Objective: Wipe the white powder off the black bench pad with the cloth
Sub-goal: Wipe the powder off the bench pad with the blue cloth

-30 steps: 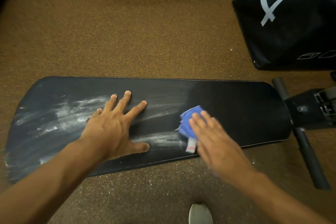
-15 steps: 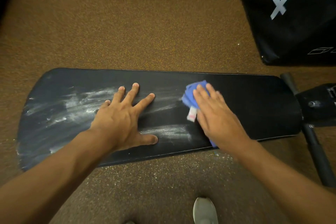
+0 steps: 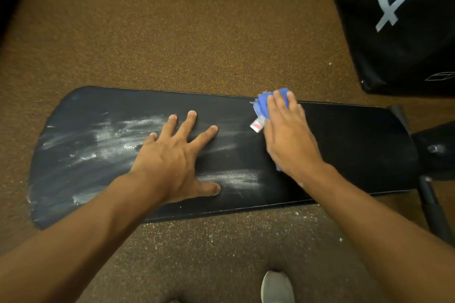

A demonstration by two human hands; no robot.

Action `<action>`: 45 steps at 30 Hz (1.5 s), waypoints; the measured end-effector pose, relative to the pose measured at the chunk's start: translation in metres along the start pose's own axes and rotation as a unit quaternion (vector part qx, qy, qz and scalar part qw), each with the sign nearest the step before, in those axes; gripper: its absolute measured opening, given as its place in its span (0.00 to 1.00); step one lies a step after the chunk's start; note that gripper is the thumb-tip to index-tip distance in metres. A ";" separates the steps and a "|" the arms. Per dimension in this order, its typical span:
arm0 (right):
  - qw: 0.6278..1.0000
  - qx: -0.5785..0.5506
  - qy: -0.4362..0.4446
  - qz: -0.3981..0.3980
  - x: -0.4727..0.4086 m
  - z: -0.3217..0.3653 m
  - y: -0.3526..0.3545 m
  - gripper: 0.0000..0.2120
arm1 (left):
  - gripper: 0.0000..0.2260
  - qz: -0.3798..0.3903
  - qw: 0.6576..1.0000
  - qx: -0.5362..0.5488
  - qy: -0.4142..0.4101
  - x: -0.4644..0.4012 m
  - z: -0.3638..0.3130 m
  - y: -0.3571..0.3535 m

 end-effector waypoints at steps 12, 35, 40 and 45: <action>1.000 -0.003 -0.012 0.006 -0.024 -0.037 0.008 0.24 | 0.53 -0.015 1.000 0.002 -0.005 -0.001 0.001 -0.004; 0.972 0.026 0.225 0.055 0.037 -0.001 0.013 0.27 | 0.52 -0.012 1.000 0.020 0.000 0.001 0.000 -0.002; 0.999 -0.027 0.032 0.003 -0.023 0.014 0.000 0.25 | 0.52 -0.006 1.000 0.021 -0.002 0.001 -0.001 -0.003; 0.979 0.023 0.199 0.028 0.026 0.052 -0.003 0.26 | 0.53 -0.010 1.000 0.017 0.001 0.000 0.000 -0.003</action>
Point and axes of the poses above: each hand's wrist, its own x-axis away from the middle knuckle, its own y-axis out of the back of the hand, z = x × y, the point moved 3 cm from there along -x, towards the middle knuckle, and after that the axes turned 3 degrees about -z, right-handed, at the moved point
